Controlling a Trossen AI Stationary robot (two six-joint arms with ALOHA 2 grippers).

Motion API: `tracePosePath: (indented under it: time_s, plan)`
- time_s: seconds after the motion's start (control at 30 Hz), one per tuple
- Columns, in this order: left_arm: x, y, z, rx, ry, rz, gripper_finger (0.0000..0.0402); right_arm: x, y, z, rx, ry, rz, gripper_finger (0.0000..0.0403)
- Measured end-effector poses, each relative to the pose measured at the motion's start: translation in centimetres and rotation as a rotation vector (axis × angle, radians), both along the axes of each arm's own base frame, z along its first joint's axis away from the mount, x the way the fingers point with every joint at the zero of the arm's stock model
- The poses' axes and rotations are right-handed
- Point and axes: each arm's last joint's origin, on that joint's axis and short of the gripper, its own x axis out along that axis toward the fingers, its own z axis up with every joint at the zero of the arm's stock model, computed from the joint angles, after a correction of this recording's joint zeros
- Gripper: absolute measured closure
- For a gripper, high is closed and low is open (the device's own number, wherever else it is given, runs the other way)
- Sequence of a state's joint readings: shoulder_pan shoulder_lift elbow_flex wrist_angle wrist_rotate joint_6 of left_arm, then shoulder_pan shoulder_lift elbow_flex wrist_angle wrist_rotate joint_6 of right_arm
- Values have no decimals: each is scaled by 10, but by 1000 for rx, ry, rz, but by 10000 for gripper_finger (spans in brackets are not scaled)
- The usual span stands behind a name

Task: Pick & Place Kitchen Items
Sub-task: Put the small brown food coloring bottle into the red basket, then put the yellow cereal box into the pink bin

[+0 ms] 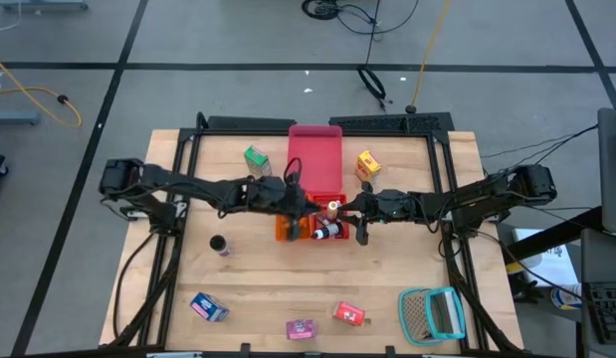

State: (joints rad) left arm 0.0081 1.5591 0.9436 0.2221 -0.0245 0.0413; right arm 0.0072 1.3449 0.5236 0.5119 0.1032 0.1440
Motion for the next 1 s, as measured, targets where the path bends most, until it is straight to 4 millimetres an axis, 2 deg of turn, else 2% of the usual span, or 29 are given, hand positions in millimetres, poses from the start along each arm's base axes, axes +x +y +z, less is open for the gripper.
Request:
tracePosePath:
  time_s: [0.37,0.53,0.73,1.0]
  plan:
    - [24,17,-21,-16,32,10,398,0,0,0,0,1,0,289]
    - [35,24,-22,-11,41,28,379,0,0,0,0,3,0,289]
    - [33,32,-25,15,139,120,362,-1,0,-2,0,23,0,289]
    - [33,32,-23,23,129,125,360,0,-4,1,-31,-4,-26,289]
